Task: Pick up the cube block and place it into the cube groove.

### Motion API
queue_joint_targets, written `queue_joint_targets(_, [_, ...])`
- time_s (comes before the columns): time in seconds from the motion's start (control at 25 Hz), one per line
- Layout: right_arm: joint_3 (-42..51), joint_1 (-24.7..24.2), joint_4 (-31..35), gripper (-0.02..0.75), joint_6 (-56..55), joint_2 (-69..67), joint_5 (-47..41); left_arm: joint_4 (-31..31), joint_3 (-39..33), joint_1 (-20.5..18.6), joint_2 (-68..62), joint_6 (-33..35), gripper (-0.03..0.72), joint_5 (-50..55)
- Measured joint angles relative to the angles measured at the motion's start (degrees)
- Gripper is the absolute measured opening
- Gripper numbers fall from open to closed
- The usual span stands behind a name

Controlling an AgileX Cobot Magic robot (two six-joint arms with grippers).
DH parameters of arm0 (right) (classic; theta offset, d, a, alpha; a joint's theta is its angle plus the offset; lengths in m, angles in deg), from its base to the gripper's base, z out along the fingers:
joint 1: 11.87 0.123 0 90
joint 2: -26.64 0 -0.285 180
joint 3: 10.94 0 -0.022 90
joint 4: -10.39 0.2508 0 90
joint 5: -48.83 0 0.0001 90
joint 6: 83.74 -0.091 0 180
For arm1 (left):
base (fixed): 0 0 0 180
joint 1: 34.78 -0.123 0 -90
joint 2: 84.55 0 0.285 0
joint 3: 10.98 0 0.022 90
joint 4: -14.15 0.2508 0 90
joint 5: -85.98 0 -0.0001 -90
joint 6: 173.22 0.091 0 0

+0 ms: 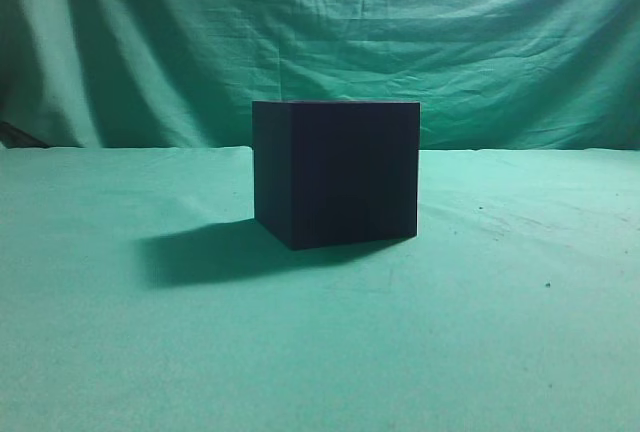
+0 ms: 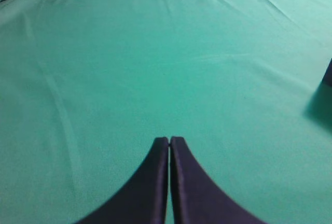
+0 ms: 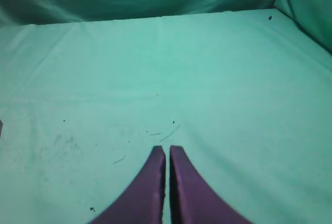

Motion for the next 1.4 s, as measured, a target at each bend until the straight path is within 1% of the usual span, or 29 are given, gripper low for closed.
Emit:
queue_joint_targets(0.2, [0.00, -0.05, 0.03, 0.000, 0.36, 0.00, -1.06, 0.00, 0.00, 0.00, 0.00, 0.00, 0.000, 0.00])
queue_joint_targets(1.4, [0.00, -0.05, 0.03, 0.000, 0.36, 0.00, -1.06, 0.00, 0.00, 0.00, 0.00, 0.00, 0.000, 0.00])
